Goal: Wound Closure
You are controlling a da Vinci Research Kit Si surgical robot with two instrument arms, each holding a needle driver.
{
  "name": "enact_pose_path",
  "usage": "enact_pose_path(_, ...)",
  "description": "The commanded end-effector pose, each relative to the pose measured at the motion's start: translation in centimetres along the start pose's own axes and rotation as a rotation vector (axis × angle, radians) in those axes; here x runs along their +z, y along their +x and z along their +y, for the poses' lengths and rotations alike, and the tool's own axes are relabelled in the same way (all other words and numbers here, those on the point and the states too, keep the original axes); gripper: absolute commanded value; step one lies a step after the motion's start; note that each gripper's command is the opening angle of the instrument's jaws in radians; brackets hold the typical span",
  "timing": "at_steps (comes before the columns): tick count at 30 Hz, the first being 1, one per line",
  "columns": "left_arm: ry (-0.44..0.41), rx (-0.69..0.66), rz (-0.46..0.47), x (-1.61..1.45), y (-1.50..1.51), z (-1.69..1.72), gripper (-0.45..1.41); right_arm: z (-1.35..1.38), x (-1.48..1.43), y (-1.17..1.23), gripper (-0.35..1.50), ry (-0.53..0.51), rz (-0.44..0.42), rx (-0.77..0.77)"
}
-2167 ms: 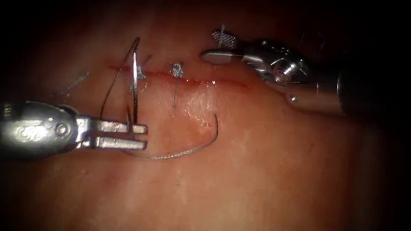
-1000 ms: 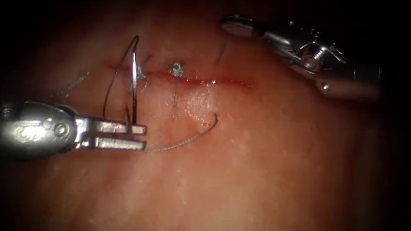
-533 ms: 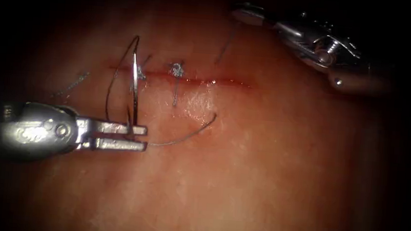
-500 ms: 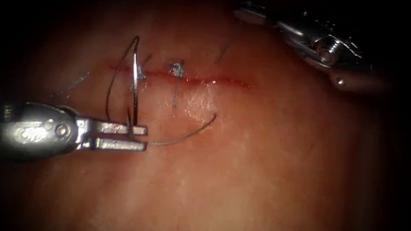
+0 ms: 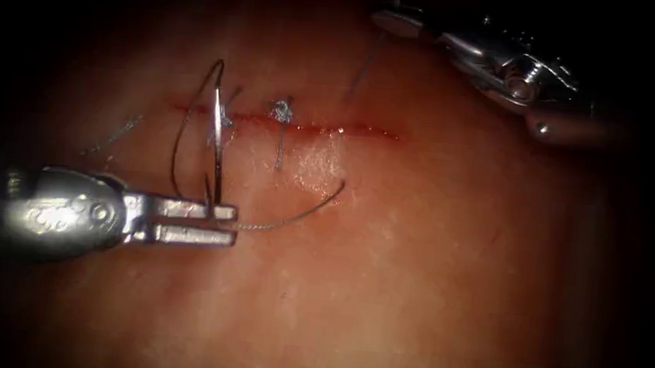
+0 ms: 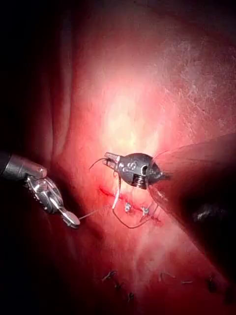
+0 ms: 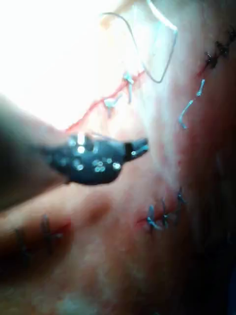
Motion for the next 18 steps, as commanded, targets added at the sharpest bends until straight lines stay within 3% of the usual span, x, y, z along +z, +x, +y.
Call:
enact_pose_path(1,0.001,0.001,0.001,0.07,-0.01,-0.04,-0.45,0.02,0.08,0.02,-0.35,0.0,0.007,0.0)
enact_pose_path(18,0.0,-0.001,0.002,0.05,0.04,-0.01,-0.45,0.01,0.06,0.11,-0.35,0.001,0.022,-0.008)
